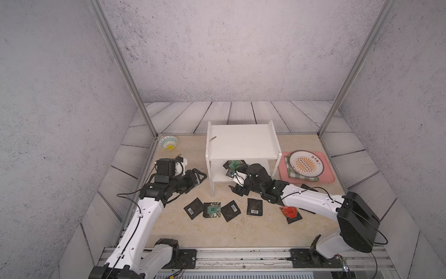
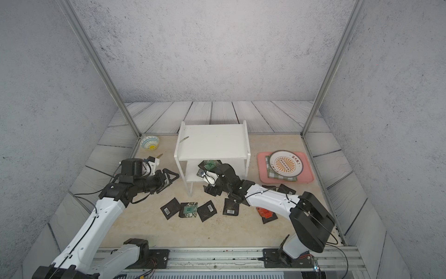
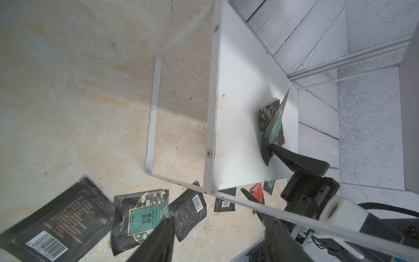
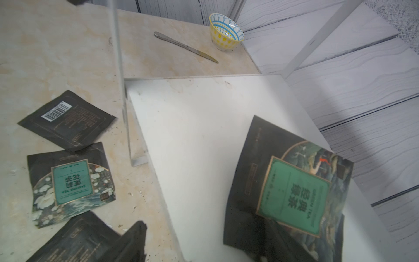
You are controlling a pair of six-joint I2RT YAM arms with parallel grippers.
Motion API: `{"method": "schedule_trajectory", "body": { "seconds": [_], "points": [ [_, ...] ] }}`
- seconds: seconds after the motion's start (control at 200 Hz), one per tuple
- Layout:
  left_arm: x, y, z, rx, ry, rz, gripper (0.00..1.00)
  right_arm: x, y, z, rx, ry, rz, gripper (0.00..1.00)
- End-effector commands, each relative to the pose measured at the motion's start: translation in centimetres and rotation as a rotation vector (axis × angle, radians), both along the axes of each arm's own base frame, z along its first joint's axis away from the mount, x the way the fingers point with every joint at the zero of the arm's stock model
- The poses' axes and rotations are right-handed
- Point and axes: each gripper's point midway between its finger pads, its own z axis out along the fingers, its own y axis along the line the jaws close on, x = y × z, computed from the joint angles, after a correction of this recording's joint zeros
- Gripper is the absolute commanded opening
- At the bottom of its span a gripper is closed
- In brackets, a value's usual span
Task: Remove the tea bags from the shelf
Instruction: Pick up the tea bag from the shelf.
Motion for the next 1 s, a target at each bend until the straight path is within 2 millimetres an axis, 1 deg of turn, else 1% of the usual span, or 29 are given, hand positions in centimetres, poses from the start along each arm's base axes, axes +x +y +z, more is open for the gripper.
{"method": "schedule_trajectory", "body": {
  "seconds": [0.0, 0.155, 0.27, 0.315, 0.365, 0.425, 0.475, 0.52, 0.666, 0.726, 0.801, 0.881, 0.996],
  "points": [
    [-0.1, 0.2, 0.1, -0.007, -0.014, 0.003, 0.67, -1.8, -1.3, -1.4, -0.046, 0.07, -0.008, 0.8],
    [-0.1, 0.2, 0.1, -0.007, -0.015, 0.003, 0.67, -2.3, -2.0, -0.8, -0.038, 0.061, -0.029, 0.75],
    [-0.1, 0.1, 0.2, -0.013, -0.016, 0.003, 0.67, -2.5, -2.8, -1.0, -0.047, 0.061, -0.052, 0.69],
    [-0.1, 0.1, 0.2, -0.015, -0.016, 0.002, 0.67, -2.5, -3.0, -1.0, -0.047, 0.055, -0.058, 0.69],
    [0.0, 0.1, 0.2, -0.016, -0.017, 0.002, 0.67, -2.5, -3.2, -1.1, -0.05, 0.052, -0.064, 0.65],
    [0.0, 0.0, 0.3, -0.019, -0.016, 0.002, 0.67, -2.4, -3.3, -0.9, -0.054, 0.048, -0.068, 0.59],
    [0.0, 0.0, 0.2, -0.019, -0.016, 0.001, 0.67, -2.3, -3.3, -0.8, -0.057, 0.042, -0.073, 0.58],
    [0.0, 0.0, 0.2, -0.02, -0.016, 0.002, 0.66, -2.1, -3.3, -0.5, -0.055, 0.03, -0.08, 0.52],
    [0.1, 0.0, 0.3, -0.022, -0.012, 0.001, 0.67, -1.6, -3.1, 0.1, -0.06, 0.005, -0.09, 0.51],
    [0.1, 0.0, 0.4, -0.021, -0.017, 0.001, 0.67, -1.6, -3.1, 0.2, -0.063, -0.004, -0.086, 0.47],
    [0.1, 0.0, 0.5, -0.021, -0.018, 0.001, 0.67, -1.9, -3.0, 0.5, -0.068, -0.016, -0.077, 0.5],
    [0.0, 0.0, 0.5, -0.022, -0.018, 0.0, 0.67, -2.4, -2.8, 1.0, -0.071, -0.054, -0.061, 0.62],
    [0.0, 0.0, 0.6, -0.023, -0.017, 0.001, 0.67, -2.9, -2.5, 2.1, -0.067, -0.103, -0.037, 0.69]
  ]
}}
